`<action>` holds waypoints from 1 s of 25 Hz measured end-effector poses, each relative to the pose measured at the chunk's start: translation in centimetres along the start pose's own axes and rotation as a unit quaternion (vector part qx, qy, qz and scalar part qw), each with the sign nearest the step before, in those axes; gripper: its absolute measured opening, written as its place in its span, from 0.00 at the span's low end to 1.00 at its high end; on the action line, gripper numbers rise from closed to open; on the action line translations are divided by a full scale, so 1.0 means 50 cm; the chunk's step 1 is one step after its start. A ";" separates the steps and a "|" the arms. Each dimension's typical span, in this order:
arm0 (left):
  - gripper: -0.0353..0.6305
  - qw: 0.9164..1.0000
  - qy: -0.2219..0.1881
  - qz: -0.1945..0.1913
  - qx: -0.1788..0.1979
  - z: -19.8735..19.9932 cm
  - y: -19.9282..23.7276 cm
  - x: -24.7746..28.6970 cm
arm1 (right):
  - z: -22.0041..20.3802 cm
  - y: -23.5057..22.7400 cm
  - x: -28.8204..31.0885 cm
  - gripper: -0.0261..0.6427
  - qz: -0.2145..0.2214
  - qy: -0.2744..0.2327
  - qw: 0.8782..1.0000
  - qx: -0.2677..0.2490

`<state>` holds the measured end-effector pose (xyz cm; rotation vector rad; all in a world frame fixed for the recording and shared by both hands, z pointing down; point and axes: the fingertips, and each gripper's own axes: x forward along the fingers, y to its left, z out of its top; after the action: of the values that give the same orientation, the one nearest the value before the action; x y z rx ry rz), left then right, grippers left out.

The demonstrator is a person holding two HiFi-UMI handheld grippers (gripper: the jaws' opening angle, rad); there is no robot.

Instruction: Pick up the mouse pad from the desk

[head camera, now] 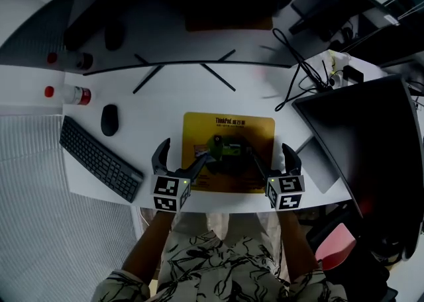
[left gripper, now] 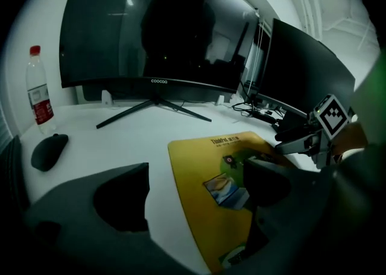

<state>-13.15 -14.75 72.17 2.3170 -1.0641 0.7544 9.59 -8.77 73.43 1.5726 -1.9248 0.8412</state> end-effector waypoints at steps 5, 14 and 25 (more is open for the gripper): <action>0.72 1.000 0.025 0.013 0.005 -0.032 0.005 0.020 | -0.029 -0.008 0.017 0.62 -0.015 0.017 1.000 -0.001; 0.56 0.998 0.037 0.050 0.021 -0.049 0.017 0.030 | -0.030 -0.011 0.018 0.58 -0.036 0.009 0.999 -0.010; 0.41 0.998 0.038 0.054 0.022 -0.050 -0.005 0.030 | -0.031 0.015 0.015 0.41 -0.034 0.005 0.999 -0.009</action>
<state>-12.81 -13.86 74.92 2.2633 -1.1568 0.9091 8.73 -8.04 74.92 1.6110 -1.8562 0.7991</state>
